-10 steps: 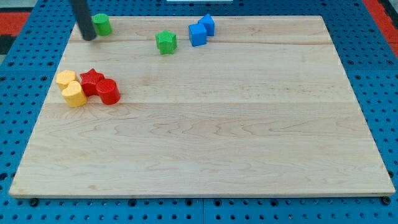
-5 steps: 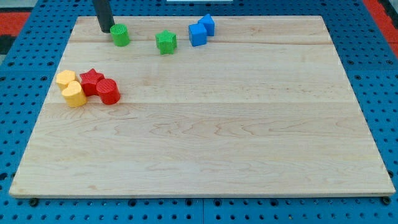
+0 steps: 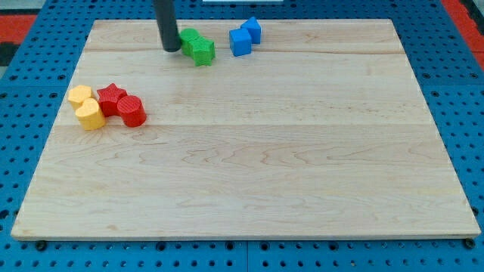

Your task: Move the green circle to the top of the green star

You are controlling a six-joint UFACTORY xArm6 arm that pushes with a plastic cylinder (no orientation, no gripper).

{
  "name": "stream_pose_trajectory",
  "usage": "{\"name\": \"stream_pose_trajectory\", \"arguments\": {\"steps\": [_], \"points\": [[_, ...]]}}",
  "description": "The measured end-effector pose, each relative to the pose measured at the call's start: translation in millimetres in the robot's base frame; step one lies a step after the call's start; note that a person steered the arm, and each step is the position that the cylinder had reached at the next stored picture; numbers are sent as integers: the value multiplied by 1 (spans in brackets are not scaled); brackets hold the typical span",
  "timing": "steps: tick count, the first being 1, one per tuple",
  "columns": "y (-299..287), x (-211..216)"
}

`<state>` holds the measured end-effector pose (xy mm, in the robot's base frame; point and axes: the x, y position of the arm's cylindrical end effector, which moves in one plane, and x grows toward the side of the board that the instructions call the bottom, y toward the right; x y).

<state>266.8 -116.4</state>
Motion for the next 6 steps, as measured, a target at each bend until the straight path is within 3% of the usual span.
{"name": "stream_pose_trajectory", "arguments": {"steps": [6], "points": [[-3, -18]]}}
